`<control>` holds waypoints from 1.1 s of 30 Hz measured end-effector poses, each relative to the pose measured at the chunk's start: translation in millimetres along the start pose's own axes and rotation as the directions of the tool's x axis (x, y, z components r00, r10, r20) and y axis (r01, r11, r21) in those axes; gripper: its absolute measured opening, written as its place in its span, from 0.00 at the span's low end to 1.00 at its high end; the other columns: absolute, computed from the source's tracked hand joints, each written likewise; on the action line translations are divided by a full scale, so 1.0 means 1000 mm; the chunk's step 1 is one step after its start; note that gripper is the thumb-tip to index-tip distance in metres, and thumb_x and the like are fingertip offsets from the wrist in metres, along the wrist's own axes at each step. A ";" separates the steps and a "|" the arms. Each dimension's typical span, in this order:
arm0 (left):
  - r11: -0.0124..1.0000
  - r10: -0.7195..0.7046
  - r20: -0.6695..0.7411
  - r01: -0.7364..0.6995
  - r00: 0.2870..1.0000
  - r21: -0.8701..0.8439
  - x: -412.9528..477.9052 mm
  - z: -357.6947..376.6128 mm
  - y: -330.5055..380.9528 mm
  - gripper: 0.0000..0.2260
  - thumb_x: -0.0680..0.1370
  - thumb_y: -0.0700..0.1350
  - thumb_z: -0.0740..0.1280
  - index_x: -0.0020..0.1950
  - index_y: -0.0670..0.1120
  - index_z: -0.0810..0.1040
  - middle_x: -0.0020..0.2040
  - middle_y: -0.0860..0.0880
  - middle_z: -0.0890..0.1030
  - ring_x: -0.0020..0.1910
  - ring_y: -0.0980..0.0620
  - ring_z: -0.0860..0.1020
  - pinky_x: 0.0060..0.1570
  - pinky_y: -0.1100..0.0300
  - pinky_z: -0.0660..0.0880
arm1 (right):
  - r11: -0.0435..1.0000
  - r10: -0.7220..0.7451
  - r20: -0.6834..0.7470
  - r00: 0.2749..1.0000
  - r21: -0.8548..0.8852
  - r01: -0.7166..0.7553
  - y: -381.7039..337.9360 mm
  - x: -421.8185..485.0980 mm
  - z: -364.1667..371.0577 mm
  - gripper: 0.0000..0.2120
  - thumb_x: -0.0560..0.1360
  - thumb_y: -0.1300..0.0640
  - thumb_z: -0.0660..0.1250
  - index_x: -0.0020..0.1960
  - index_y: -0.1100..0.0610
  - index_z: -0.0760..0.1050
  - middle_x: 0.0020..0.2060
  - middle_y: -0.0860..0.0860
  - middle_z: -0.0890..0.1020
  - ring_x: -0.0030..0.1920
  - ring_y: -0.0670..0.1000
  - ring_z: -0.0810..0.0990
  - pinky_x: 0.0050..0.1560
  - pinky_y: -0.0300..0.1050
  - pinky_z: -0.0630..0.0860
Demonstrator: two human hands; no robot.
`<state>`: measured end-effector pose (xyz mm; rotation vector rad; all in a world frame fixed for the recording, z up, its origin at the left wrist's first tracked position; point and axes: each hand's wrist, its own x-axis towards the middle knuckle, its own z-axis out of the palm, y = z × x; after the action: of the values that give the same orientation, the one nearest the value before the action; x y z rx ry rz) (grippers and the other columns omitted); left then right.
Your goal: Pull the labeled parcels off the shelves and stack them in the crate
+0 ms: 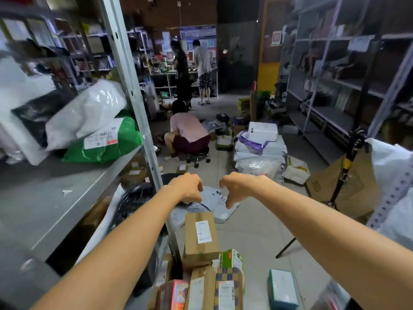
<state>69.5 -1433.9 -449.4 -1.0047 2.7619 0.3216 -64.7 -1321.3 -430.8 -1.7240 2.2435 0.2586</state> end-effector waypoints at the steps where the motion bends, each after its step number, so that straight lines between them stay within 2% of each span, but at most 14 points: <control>1: 1.000 -0.023 -0.001 0.023 1.000 0.019 -0.006 -0.005 0.001 0.18 0.71 0.47 0.70 0.60 0.50 0.78 0.57 0.48 0.81 0.53 0.47 0.79 0.54 0.52 0.78 | 1.000 -0.014 -0.011 1.000 0.003 0.014 0.001 -0.004 -0.005 0.31 0.70 0.50 0.74 0.69 0.56 0.70 0.59 0.55 0.77 0.50 0.56 0.79 0.51 0.49 0.79; 6: 0.987 -0.161 -0.030 0.161 0.986 -0.013 -0.048 -0.026 0.019 0.16 0.73 0.49 0.70 0.61 0.48 0.79 0.57 0.49 0.81 0.55 0.48 0.79 0.55 0.53 0.77 | 0.987 -0.156 -0.031 0.987 -0.035 0.155 0.005 -0.028 -0.029 0.28 0.74 0.51 0.71 0.70 0.58 0.69 0.61 0.57 0.75 0.57 0.58 0.77 0.52 0.48 0.76; 8: 0.968 -0.246 -0.082 0.240 0.966 -0.076 -0.072 -0.027 0.026 0.15 0.73 0.49 0.70 0.59 0.48 0.80 0.55 0.49 0.81 0.54 0.48 0.79 0.54 0.54 0.78 | 0.971 -0.229 -0.042 0.973 -0.082 0.225 0.001 -0.035 -0.033 0.28 0.73 0.49 0.72 0.68 0.59 0.71 0.60 0.58 0.77 0.57 0.58 0.78 0.55 0.52 0.78; 10: 0.934 -0.341 -0.098 0.325 0.935 -0.148 -0.103 -0.020 0.033 0.13 0.72 0.50 0.70 0.56 0.48 0.81 0.53 0.48 0.82 0.52 0.46 0.81 0.53 0.51 0.79 | 0.937 -0.330 -0.036 0.943 -0.136 0.322 -0.008 -0.044 -0.029 0.24 0.72 0.49 0.72 0.64 0.59 0.74 0.57 0.58 0.79 0.51 0.58 0.79 0.52 0.51 0.79; 13: 0.861 -0.482 -0.074 0.457 0.873 -0.225 -0.161 -0.002 0.044 0.14 0.73 0.50 0.70 0.56 0.47 0.81 0.53 0.46 0.83 0.51 0.46 0.81 0.52 0.52 0.79 | 0.847 -0.486 0.029 0.874 -0.230 0.479 -0.031 -0.071 -0.021 0.19 0.73 0.51 0.71 0.59 0.61 0.75 0.49 0.55 0.79 0.44 0.54 0.74 0.38 0.42 0.72; 17: 0.724 -0.678 -0.098 0.640 0.728 -0.255 -0.259 0.025 0.060 0.14 0.73 0.50 0.70 0.57 0.49 0.81 0.55 0.46 0.81 0.52 0.46 0.80 0.52 0.54 0.78 | 0.731 -0.629 0.082 0.773 -0.277 0.624 -0.081 -0.107 -0.008 0.22 0.70 0.48 0.72 0.59 0.57 0.74 0.49 0.53 0.77 0.49 0.56 0.78 0.44 0.46 0.76; 20: 0.589 -0.804 -0.103 0.760 0.586 -0.276 -0.345 0.040 0.067 0.15 0.72 0.48 0.70 0.58 0.50 0.81 0.57 0.48 0.82 0.53 0.47 0.80 0.54 0.54 0.77 | 0.579 -0.765 0.106 0.636 -0.320 0.750 -0.140 -0.154 -0.001 0.20 0.71 0.48 0.72 0.58 0.58 0.75 0.54 0.54 0.79 0.51 0.55 0.77 0.51 0.49 0.77; 23: 0.417 -0.906 -0.072 0.851 0.417 -0.320 -0.438 0.055 0.082 0.18 0.73 0.49 0.70 0.63 0.50 0.78 0.60 0.48 0.79 0.58 0.47 0.78 0.57 0.54 0.76 | 0.443 -0.851 0.153 0.502 -0.302 0.844 -0.203 -0.223 0.017 0.29 0.74 0.49 0.70 0.71 0.55 0.67 0.67 0.53 0.72 0.65 0.56 0.72 0.65 0.51 0.71; 25: 0.303 -0.951 -0.054 0.888 0.304 -0.347 -0.501 0.071 0.101 0.19 0.73 0.50 0.71 0.63 0.50 0.77 0.60 0.47 0.79 0.58 0.46 0.77 0.57 0.54 0.76 | 0.352 -0.889 0.191 0.415 -0.292 0.889 -0.245 -0.269 0.035 0.33 0.73 0.47 0.71 0.74 0.55 0.64 0.68 0.54 0.70 0.66 0.56 0.72 0.64 0.51 0.72; 28: 0.118 -0.992 -0.010 0.922 0.123 -0.370 -0.598 0.109 0.149 0.16 0.72 0.50 0.70 0.58 0.48 0.79 0.56 0.46 0.81 0.54 0.45 0.79 0.54 0.52 0.78 | 0.136 -0.936 0.280 0.215 -0.276 0.951 -0.297 -0.355 0.065 0.33 0.73 0.48 0.72 0.73 0.56 0.64 0.66 0.55 0.71 0.63 0.57 0.74 0.60 0.49 0.74; 29: 0.041 -0.998 0.020 0.923 0.052 -0.384 -0.629 0.125 0.169 0.16 0.72 0.50 0.70 0.57 0.47 0.80 0.56 0.45 0.81 0.53 0.44 0.80 0.54 0.51 0.78 | 0.051 -0.937 0.319 0.139 -0.269 0.962 -0.308 -0.388 0.077 0.31 0.73 0.49 0.72 0.71 0.57 0.67 0.64 0.56 0.73 0.62 0.57 0.75 0.58 0.49 0.74; 31: -0.119 -0.991 0.102 0.904 -0.084 -0.410 -0.687 0.155 0.217 0.16 0.73 0.49 0.70 0.58 0.44 0.80 0.56 0.43 0.80 0.55 0.42 0.79 0.54 0.50 0.78 | -0.126 -0.925 0.379 -0.015 -0.271 0.954 -0.327 -0.456 0.103 0.18 0.73 0.52 0.71 0.59 0.60 0.76 0.53 0.56 0.79 0.52 0.57 0.79 0.51 0.47 0.77; 32: -0.184 -0.981 0.135 0.889 -0.139 -0.420 -0.713 0.169 0.244 0.16 0.74 0.48 0.71 0.58 0.43 0.80 0.56 0.43 0.81 0.55 0.42 0.79 0.54 0.51 0.77 | -0.211 -0.915 0.393 -0.092 -0.273 0.939 -0.335 -0.489 0.120 0.15 0.73 0.51 0.71 0.54 0.60 0.78 0.48 0.56 0.80 0.48 0.56 0.79 0.47 0.46 0.77; 33: -0.244 -0.968 0.160 0.869 -0.192 -0.430 -0.735 0.182 0.271 0.14 0.74 0.48 0.70 0.57 0.43 0.81 0.56 0.43 0.81 0.55 0.43 0.79 0.54 0.52 0.77 | -0.275 -0.898 0.412 -0.153 -0.254 0.927 -0.341 -0.523 0.136 0.17 0.72 0.49 0.71 0.55 0.59 0.77 0.49 0.56 0.79 0.49 0.56 0.79 0.49 0.47 0.78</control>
<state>465.7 -734.8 -406.1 -3.0549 0.9445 0.4567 403.8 -892.2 -366.6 -3.0408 -0.0382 0.4675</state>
